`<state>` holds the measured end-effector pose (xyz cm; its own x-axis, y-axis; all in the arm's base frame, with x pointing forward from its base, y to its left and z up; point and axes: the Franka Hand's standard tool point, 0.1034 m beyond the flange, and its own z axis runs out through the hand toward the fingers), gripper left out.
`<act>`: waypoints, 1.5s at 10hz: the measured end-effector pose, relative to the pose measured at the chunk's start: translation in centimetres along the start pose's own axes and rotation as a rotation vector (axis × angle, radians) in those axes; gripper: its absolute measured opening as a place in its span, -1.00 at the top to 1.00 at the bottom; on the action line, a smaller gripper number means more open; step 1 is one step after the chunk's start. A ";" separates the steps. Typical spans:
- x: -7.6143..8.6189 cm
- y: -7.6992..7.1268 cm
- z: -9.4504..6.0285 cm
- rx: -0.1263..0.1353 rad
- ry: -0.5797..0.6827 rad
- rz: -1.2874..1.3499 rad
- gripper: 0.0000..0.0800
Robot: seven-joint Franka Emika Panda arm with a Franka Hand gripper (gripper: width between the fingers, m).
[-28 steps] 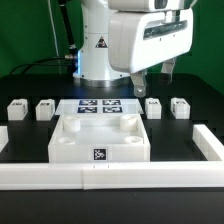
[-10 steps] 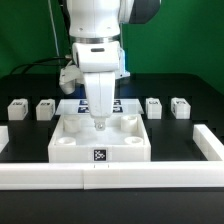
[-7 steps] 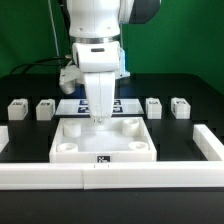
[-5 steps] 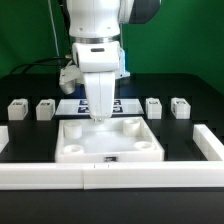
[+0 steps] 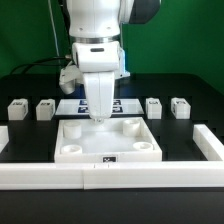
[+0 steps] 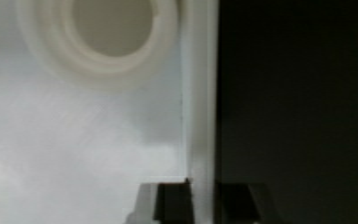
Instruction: Assemble square table
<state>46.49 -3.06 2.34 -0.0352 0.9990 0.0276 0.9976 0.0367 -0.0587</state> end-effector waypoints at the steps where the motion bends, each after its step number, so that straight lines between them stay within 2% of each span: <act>1: 0.0 0.0 0.0 0.000 0.000 0.000 0.86; 4: 0.4 0.1 0.0 -0.003 0.001 0.008 0.86; 6: 3.1 1.8 0.0 -0.041 0.016 0.046 0.86; 7: 4.8 2.8 0.0 -0.047 0.027 0.073 0.86; 9: 8.2 3.1 0.0 -0.008 0.030 0.106 0.86; 10: 9.3 3.2 0.1 0.016 0.015 0.108 0.86; 13: 9.2 3.2 0.0 0.055 -0.004 0.108 0.86; 15: 8.9 3.1 0.1 0.046 -0.001 0.106 0.86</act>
Offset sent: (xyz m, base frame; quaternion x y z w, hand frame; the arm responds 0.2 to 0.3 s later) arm 0.0060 0.0146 0.0005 -0.0023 0.0077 -0.0094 0.9999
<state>49.27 5.96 2.34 0.0703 0.9974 0.0180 0.9920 -0.0680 -0.1067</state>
